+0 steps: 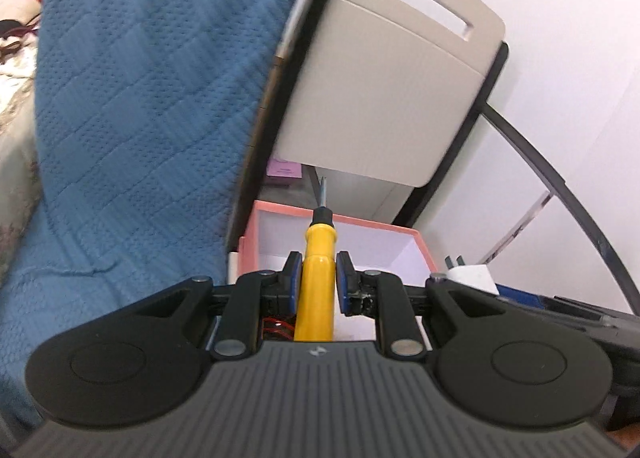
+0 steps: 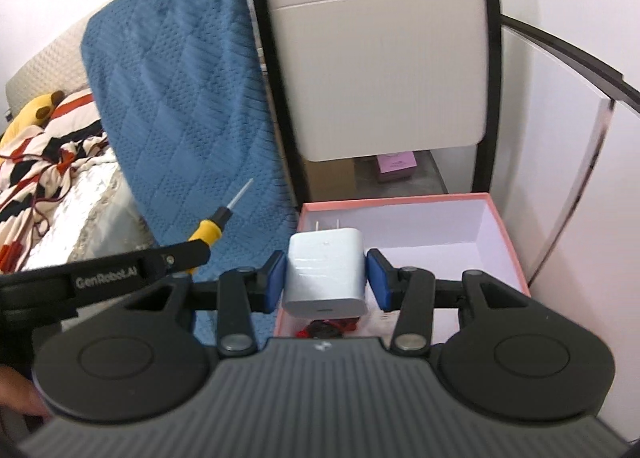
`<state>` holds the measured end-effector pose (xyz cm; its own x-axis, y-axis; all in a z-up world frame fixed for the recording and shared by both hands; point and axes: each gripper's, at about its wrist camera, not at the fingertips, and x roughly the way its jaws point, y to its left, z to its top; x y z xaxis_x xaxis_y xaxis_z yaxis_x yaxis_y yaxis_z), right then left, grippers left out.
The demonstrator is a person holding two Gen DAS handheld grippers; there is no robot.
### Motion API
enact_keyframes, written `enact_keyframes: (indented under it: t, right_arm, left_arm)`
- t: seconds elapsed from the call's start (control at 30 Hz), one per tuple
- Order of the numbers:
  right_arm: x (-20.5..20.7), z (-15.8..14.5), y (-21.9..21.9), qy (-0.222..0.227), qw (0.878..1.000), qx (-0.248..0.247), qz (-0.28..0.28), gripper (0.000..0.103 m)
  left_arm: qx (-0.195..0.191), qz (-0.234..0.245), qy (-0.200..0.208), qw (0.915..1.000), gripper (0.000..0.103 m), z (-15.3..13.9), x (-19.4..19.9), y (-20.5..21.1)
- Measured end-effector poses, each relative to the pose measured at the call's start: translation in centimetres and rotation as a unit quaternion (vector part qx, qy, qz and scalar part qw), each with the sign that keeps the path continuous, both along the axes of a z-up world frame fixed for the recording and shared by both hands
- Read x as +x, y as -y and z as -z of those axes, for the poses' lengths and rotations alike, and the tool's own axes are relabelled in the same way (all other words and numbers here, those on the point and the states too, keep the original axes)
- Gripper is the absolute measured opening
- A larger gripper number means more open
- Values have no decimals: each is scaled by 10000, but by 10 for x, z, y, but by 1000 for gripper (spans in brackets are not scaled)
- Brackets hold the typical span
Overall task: Organize rigid objects
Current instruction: 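Carry the yellow screwdriver and white charger in both tools over the pink box, then open the left tool to drop the screwdriver while the right tool drops the charger into the box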
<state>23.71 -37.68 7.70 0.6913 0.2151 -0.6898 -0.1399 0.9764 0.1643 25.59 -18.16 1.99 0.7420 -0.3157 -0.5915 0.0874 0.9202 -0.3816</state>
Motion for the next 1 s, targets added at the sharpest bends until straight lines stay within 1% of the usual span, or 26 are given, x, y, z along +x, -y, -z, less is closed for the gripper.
enact_keyframes:
  t: [0.07, 0.17, 0.23, 0.27, 0.33, 0.4, 0.5, 0.63, 0.7, 0.83, 1.0]
  right_arm:
    - [3, 6, 12, -41, 10000, -43, 57, 46]
    - [7, 14, 34, -244, 9995, 116, 141, 46]
    - [11, 20, 44, -267, 9995, -7, 185, 46]
    - [13, 24, 50, -290, 9993, -66, 210, 46]
    - [16, 32, 61, -392, 9989, -21, 269, 46]
    - [20, 45, 72, -496, 9982, -44, 330, 46]
    - [24, 68, 84, -685, 9968, -163, 366, 46]
    - [28, 102, 99, -1064, 9931, -108, 491, 46]
    - [29, 117, 103, -1252, 9908, -63, 507, 46]
    - [30, 141, 108, -1514, 9872, 41, 506, 46]
    - [37, 156, 107, -1610, 9858, 33, 469, 46]
  left_arm:
    - [14, 102, -119, 9999, 21, 5, 9, 14]
    - [51, 290, -276, 9992, 21, 9, 23, 35]
    - [146, 348, -376, 9986, 21, 15, 32, 50]
    - [143, 362, -439, 9983, 21, 20, 36, 56]
    - [125, 435, -587, 9972, 21, 32, 42, 68]
    - [291, 512, -694, 9959, 21, 45, 44, 82]
    - [336, 616, -962, 9929, 21, 67, 47, 95]
    - [548, 720, -1242, 9881, 21, 96, 47, 106]
    - [547, 710, -1396, 9861, 21, 109, 49, 108]
    - [632, 684, -1533, 9838, 21, 122, 55, 109]
    - [630, 639, -1624, 9826, 21, 132, 62, 105]
